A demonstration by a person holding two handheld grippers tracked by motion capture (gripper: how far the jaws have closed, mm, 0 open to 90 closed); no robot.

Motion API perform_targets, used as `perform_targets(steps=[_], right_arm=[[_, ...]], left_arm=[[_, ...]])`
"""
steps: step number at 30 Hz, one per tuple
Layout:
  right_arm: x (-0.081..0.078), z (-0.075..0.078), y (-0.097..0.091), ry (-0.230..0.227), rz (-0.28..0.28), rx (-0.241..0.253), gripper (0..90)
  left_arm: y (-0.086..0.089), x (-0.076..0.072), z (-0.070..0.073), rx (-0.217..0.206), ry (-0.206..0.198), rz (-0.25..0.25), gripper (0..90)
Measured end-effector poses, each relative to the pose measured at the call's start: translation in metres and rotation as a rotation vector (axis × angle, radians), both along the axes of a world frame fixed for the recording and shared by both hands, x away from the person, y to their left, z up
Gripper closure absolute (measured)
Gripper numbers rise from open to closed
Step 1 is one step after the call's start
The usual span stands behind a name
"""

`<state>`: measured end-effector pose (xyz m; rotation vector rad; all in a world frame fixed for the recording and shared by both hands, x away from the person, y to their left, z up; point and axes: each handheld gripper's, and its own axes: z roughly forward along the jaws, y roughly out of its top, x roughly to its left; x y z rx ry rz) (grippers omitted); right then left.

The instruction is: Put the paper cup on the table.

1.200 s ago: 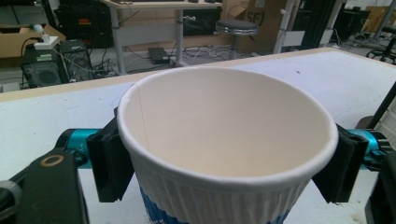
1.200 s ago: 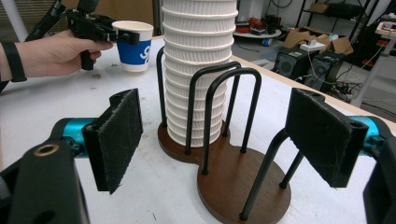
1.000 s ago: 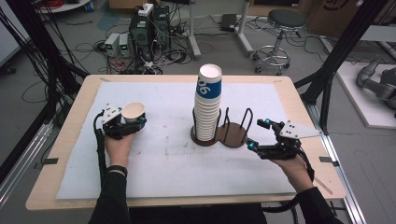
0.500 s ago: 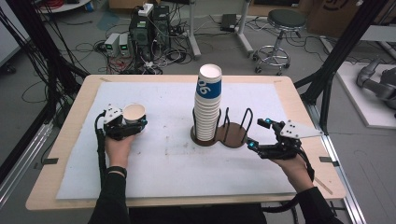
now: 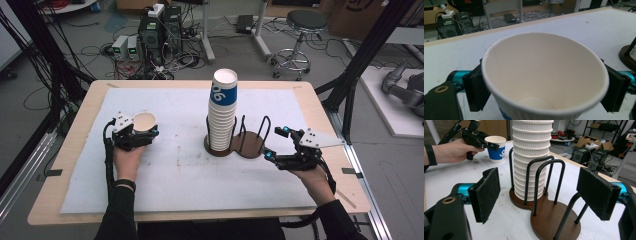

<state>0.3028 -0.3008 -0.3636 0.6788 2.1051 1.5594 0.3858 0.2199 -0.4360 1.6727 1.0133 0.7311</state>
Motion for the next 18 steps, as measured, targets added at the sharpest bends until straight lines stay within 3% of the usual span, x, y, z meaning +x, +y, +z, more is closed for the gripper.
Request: perform_targets(steps=[6,18], right_arm=[[0.000,0.000,0.000,-0.001,0.002,0.001,19.5],[0.001,0.001,0.002,-0.001,0.012,0.002,19.5]], left_arm=[[0.000,-0.001,0.001,0.004,0.017,0.018,7.0],[0.000,-0.010,0.010,0.056,0.041,0.069,6.1]])
